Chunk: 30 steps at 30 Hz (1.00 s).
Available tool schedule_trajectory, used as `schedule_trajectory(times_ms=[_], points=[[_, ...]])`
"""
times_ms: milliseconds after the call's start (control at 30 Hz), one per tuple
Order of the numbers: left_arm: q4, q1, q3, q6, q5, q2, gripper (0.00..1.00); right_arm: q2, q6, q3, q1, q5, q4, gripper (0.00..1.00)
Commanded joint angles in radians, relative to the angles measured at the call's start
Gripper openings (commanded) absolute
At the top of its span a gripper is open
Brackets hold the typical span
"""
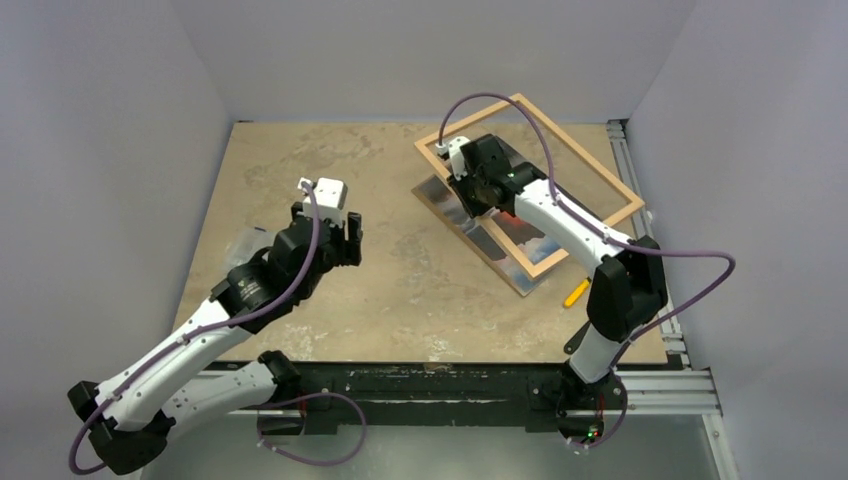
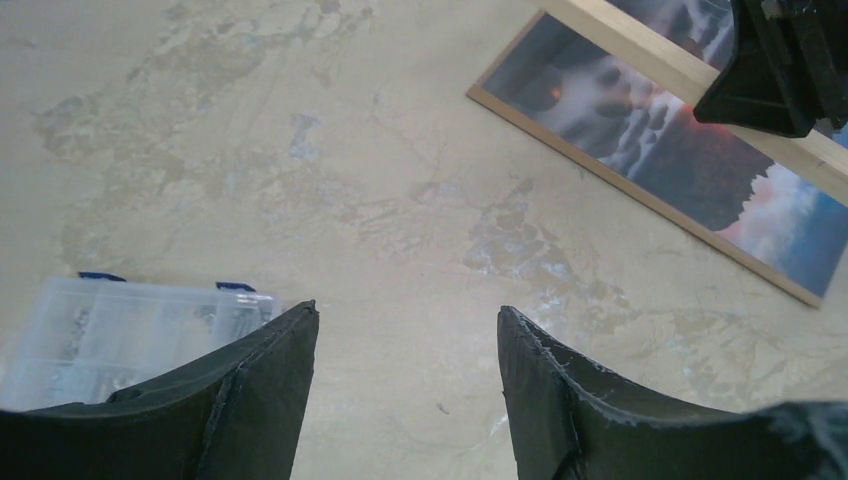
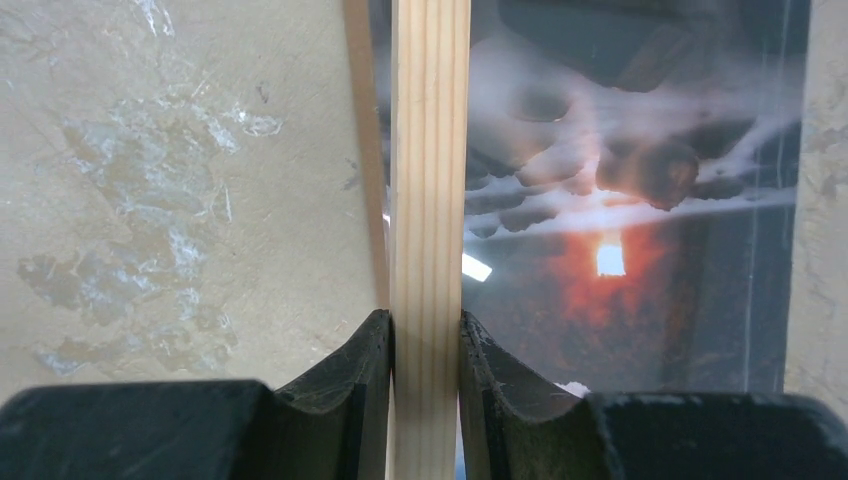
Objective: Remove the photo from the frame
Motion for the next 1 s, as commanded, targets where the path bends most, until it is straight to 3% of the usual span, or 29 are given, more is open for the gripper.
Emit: schedule_trajectory(times_ms=[0, 67, 200, 400, 600, 967], points=[[-0.031, 0.021, 0.010, -0.135, 0.117, 0.006, 0.64, -0.062, 0.024, 0.006, 0.023, 0.116, 0.076, 0.00], [-0.043, 0.042, 0.000, -0.177, 0.155, 0.010, 0.66, -0.065, 0.036, 0.015, 0.023, 0.122, 0.077, 0.00], [-0.046, 0.191, -0.031, -0.262, 0.394, 0.053, 0.68, -0.083, 0.130, 0.047, 0.084, 0.144, 0.035, 0.00], [-0.013, 0.446, -0.086, -0.357, 0.695, 0.189, 0.61, -0.158, 0.449, -0.018, 0.288, 0.234, -0.010, 0.00], [0.095, 0.646, -0.179, -0.455, 0.862, 0.327, 0.54, -0.369, 0.659, -0.231, 0.444, 0.122, 0.192, 0.00], [0.112, 0.835, -0.196, -0.440, 0.728, 0.517, 0.50, -0.387, 0.664, -0.339, 0.638, 0.023, 0.364, 0.00]])
